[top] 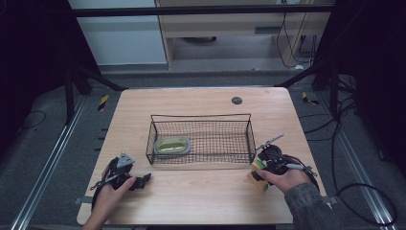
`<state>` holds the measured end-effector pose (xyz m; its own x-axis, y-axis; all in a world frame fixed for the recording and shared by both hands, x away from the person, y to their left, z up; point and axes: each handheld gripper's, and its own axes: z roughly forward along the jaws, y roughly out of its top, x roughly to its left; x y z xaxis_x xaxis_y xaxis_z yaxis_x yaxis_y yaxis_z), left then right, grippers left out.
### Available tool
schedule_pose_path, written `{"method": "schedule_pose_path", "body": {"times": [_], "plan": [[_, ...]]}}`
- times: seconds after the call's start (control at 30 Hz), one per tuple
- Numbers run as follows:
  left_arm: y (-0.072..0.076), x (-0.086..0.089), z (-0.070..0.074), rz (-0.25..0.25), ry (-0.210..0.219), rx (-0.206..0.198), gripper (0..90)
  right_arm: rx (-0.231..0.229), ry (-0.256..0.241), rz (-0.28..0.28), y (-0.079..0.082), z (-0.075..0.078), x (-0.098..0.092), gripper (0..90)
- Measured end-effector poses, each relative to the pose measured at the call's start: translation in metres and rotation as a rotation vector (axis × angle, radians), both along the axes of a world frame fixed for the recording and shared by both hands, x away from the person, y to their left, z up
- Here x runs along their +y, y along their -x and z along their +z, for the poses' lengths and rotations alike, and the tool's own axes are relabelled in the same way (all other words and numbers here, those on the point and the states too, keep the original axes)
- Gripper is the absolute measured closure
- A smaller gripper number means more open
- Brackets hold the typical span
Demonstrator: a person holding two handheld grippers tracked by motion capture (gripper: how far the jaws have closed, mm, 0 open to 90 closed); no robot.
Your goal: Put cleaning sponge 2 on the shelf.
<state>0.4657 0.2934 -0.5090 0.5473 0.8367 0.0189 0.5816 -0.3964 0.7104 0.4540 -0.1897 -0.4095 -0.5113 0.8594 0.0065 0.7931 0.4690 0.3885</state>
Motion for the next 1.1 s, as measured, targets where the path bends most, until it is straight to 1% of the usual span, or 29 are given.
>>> {"method": "schedule_pose_path", "body": {"times": [0.1,0.13,0.2,0.23,0.27,0.33,0.37,0.4,0.5,0.57,0.63,0.7,0.73,0.77,0.8,0.93,0.97,1.0,1.03,1.1], "plan": [[0.000,0.000,0.000,0.000,0.000,0.000,0.0,0.010,0.008,0.008,0.001,-0.001,0.000,35.8],[0.000,0.000,0.000,0.000,0.000,0.000,0.0,0.017,0.012,0.013,0.002,-0.002,0.000,39.7],[0.000,0.000,0.000,0.000,-0.001,0.000,0.0,0.025,0.007,0.016,0.002,-0.002,-0.001,44.5],[0.000,0.000,0.000,0.000,-0.001,0.000,0.0,0.025,0.007,0.016,0.002,-0.002,-0.001,44.5],[0.000,0.000,0.000,0.000,-0.001,0.000,0.0,0.026,0.004,0.015,0.002,-0.002,-0.001,51.8],[0.000,0.000,0.000,0.000,-0.001,0.000,0.0,0.031,-0.003,0.027,0.002,-0.002,-0.003,61.4],[0.000,0.000,0.000,0.000,-0.001,0.000,0.0,0.031,-0.003,0.027,0.002,-0.002,-0.003,61.4],[0.000,0.000,0.000,0.000,-0.001,0.000,0.0,0.032,-0.008,0.027,0.002,-0.002,-0.004,63.6],[0.000,0.000,0.000,0.000,-0.001,0.000,0.0,0.033,-0.020,0.026,0.003,0.001,-0.010,64.3],[0.000,0.000,0.000,0.000,-0.001,0.000,0.0,0.025,-0.020,0.030,0.003,0.003,-0.012,64.3],[0.000,0.000,0.000,0.000,-0.001,0.000,0.0,-0.001,-0.027,0.018,0.002,0.011,-0.021,64.3],[0.000,0.000,0.000,0.000,-0.001,0.000,0.0,-0.006,-0.028,0.013,0.001,0.013,-0.024,64.3],[0.000,0.000,0.000,0.000,-0.001,0.000,0.0,-0.027,-0.023,0.000,-0.003,0.019,-0.031,64.3],[0.000,0.000,0.000,0.000,-0.001,0.000,0.0,-0.027,-0.023,0.000,-0.003,0.019,-0.031,64.3],[0.000,0.000,0.000,0.000,-0.001,0.000,0.0,-0.042,-0.022,-0.003,-0.007,0.023,-0.036,64.3],[0.000,0.000,0.000,0.000,-0.001,0.000,0.0,-0.074,-0.010,-0.011,-0.018,0.031,-0.046,64.4],[0.000,0.000,0.000,0.000,-0.001,0.000,0.0,-0.074,-0.010,-0.011,-0.018,0.031,-0.046,64.4],[0.000,0.000,0.000,0.000,0.000,0.000,0.0,-0.091,-0.006,-0.017,-0.025,0.034,-0.050,64.4],[0.000,0.000,0.000,0.000,0.000,0.000,0.0,-0.098,-0.006,-0.017,-0.028,0.037,-0.052,64.4],[0.000,0.000,0.000,0.000,-0.001,0.000,0.0,-0.106,-0.005,-0.018,-0.031,0.038,-0.053,64.4]]}}
